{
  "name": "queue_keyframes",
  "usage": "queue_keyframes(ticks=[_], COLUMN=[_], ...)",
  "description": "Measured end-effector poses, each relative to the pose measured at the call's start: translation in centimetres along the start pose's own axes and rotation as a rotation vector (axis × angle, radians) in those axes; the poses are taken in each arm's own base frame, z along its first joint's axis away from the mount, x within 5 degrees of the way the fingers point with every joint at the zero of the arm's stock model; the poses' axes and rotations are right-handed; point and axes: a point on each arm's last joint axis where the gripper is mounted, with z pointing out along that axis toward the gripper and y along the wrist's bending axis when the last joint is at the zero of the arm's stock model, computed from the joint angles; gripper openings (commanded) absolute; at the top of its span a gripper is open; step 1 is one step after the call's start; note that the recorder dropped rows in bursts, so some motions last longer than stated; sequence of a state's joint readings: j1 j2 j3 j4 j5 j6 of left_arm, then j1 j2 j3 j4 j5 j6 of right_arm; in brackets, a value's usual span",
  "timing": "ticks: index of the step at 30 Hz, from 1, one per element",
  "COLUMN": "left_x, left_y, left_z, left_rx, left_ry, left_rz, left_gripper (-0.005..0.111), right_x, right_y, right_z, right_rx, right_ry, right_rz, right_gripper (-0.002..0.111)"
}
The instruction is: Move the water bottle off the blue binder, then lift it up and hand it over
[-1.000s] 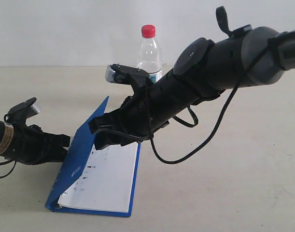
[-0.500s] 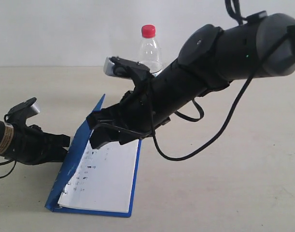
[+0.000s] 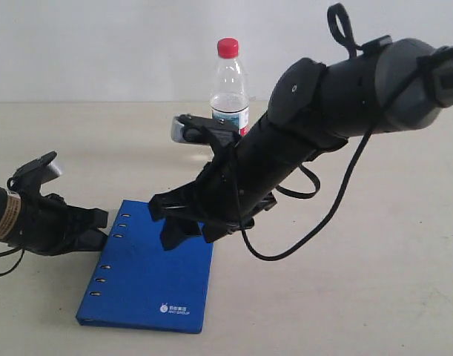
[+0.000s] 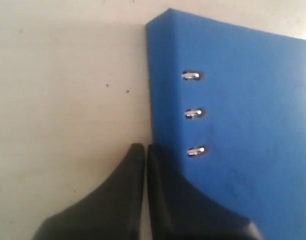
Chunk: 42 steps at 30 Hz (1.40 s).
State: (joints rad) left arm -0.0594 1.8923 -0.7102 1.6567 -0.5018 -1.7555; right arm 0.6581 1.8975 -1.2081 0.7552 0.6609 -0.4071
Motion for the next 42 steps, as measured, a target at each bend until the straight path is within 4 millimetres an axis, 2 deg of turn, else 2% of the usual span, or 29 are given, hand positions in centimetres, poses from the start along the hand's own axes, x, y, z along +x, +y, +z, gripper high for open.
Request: queue_keyframes(ticks=[2, 8, 13, 16, 18, 20, 22, 24, 27, 31, 33, 35, 38, 42], left_x=[0.0, 0.3, 0.6, 0.6, 0.6, 0.7, 0.7, 0.7, 0.6, 0.4, 0.4, 0.6, 1.0, 1.1], left_y=[0.0, -0.3, -0.5, -0.5, -0.5, -0.6, -0.6, -0.6, -0.5, -0.6, -0.7, -1.0, -1.6, -2.0], left_z=[0.0, 0.0, 0.0, 0.0, 0.0, 0.1, 0.1, 0.1, 0.0, -0.2, -0.2, 0.0, 0.4, 0.4], left_rx=[0.004, 0.038, 0.055, 0.056, 0.059, 0.07, 0.082, 0.086, 0.087, 0.094, 0.105, 0.143, 0.196, 0.264], left_ry=[0.001, 0.017, 0.032, 0.034, 0.033, 0.032, 0.031, 0.026, 0.019, 0.008, 0.007, 0.02, 0.045, 0.047], left_rz=[0.0, 0.003, 0.013, 0.015, 0.019, 0.034, 0.048, 0.059, 0.057, 0.054, 0.05, 0.05, 0.049, 0.048], left_gripper=[0.004, 0.004, 0.004, 0.004, 0.004, 0.009, 0.018, 0.028, 0.041, 0.045, 0.046, 0.046, 0.046, 0.046], right_x=[0.1, 0.2, 0.9, 0.9, 0.9, 0.9, 0.9, 0.9, 1.0, 1.0, 0.8, 0.5, 0.1, -0.1], right_y=[-0.5, -2.0, -3.3, -3.3, -3.3, -3.4, -3.4, -3.6, -3.8, -3.7, -3.4, -2.6, -1.4, -1.0], right_z=[0.3, 2.0, 4.2, 4.3, 4.3, 4.3, 4.3, 4.2, 4.1, 3.8, 3.4, 2.9, 1.7, 1.1], right_rx=[0.037, 0.108, 0.132, 0.137, 0.137, 0.139, 0.143, 0.151, 0.156, 0.147, 0.132, 0.104, 0.066, 0.05], right_ry=[0.01, 0.004, 0.06, 0.057, 0.057, 0.058, 0.064, 0.067, 0.075, 0.079, 0.067, 0.04, -0.004, -0.02], right_rz=[0.026, 0.1, 0.138, 0.141, 0.142, 0.14, 0.131, 0.123, 0.12, 0.085, 0.07, 0.057, 0.028, 0.027], right_gripper=[0.056, 0.037, 0.036, 0.036, 0.031, 0.023, 0.013, 0.008, 0.014, 0.048, 0.057, 0.055, 0.044, 0.033])
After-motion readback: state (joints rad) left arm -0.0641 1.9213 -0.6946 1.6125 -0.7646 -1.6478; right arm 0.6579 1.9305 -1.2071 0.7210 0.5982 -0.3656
